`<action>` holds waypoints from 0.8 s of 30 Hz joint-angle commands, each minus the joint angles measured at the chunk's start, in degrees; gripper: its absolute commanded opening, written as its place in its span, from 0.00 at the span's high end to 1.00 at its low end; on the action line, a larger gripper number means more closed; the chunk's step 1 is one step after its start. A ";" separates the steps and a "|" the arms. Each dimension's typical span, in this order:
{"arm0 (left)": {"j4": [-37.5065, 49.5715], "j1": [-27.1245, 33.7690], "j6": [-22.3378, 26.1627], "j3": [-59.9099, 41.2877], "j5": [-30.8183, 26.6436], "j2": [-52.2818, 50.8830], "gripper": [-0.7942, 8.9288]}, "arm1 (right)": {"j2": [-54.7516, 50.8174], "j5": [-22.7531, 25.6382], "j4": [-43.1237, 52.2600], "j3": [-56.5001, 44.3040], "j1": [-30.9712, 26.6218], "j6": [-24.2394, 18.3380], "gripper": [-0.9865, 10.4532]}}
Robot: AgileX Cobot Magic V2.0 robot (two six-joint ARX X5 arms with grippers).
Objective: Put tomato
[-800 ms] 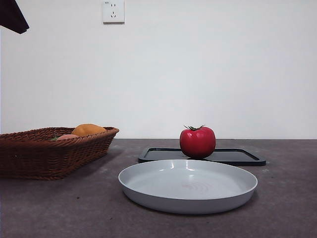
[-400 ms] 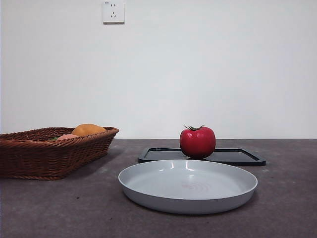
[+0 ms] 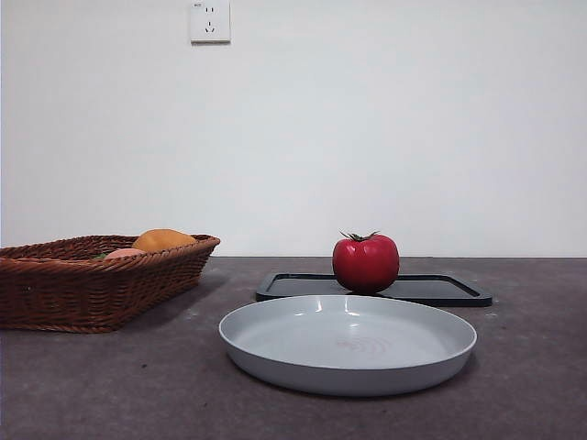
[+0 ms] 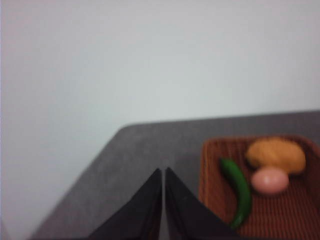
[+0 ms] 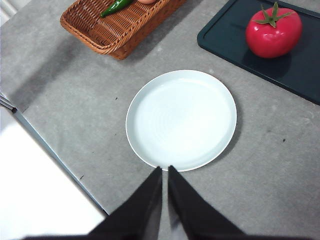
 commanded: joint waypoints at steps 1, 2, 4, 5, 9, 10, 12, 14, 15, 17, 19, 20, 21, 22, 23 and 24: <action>-0.61 0.11 -1.57 -2.32 -0.02 -1.66 0.91 | 0.26 -0.04 0.57 0.48 0.28 0.15 0.91; -1.09 0.11 -1.75 -2.99 0.00 -2.10 0.91 | 0.26 -0.04 0.57 0.48 0.28 0.15 0.91; -1.57 0.11 -1.99 -4.66 0.00 -2.84 0.91 | 0.26 -0.04 0.55 0.48 0.28 0.15 0.91; -2.14 0.11 -1.97 -5.20 -0.02 -3.17 0.91 | 0.26 -0.04 0.57 0.48 0.28 0.15 0.91; -4.26 0.11 -1.97 -7.06 -0.02 -4.31 0.91 | 0.26 -0.04 0.55 0.48 0.28 0.15 0.91; -5.11 0.11 -1.97 -7.32 0.00 -4.63 0.91 | 0.26 -0.04 0.57 0.48 0.28 0.15 0.91; -7.43 0.09 -1.97 -7.32 -0.02 -5.38 0.91 | 0.26 -0.04 0.57 0.48 0.28 0.15 0.91; -9.86 0.04 -1.95 -7.32 -0.02 -6.49 0.91 | 0.26 -0.04 0.55 0.48 0.28 0.15 0.91; -11.32 0.04 -1.97 -7.32 0.00 -7.23 0.91 | 0.26 -0.04 0.57 0.48 0.28 0.15 0.91; -12.94 0.00 -2.05 -7.32 0.00 -7.10 0.91 | 0.26 -0.07 0.57 0.48 0.28 0.15 0.91; -14.38 0.00 -2.69 -7.30 0.02 -7.10 0.91 | 0.26 -0.07 0.59 0.48 0.28 0.15 0.91; -14.25 0.00 -3.08 -7.30 0.02 -7.10 0.91 | 0.26 -0.04 0.68 0.48 0.28 0.15 0.91; -14.27 0.00 -3.61 -7.30 0.02 -7.10 0.91 | 0.26 -0.04 0.68 0.48 0.28 0.15 0.91; -14.23 0.00 -4.15 -7.30 0.02 -7.10 0.91 | 0.26 -0.04 0.72 0.48 0.28 0.15 0.91; -14.23 0.00 -4.22 -7.30 0.02 -7.10 0.91 | 0.26 -0.04 0.70 0.48 0.28 0.15 0.91; -14.23 0.00 -4.20 -7.30 0.02 -7.10 0.91 | 0.26 -0.04 0.72 0.48 0.28 0.15 0.91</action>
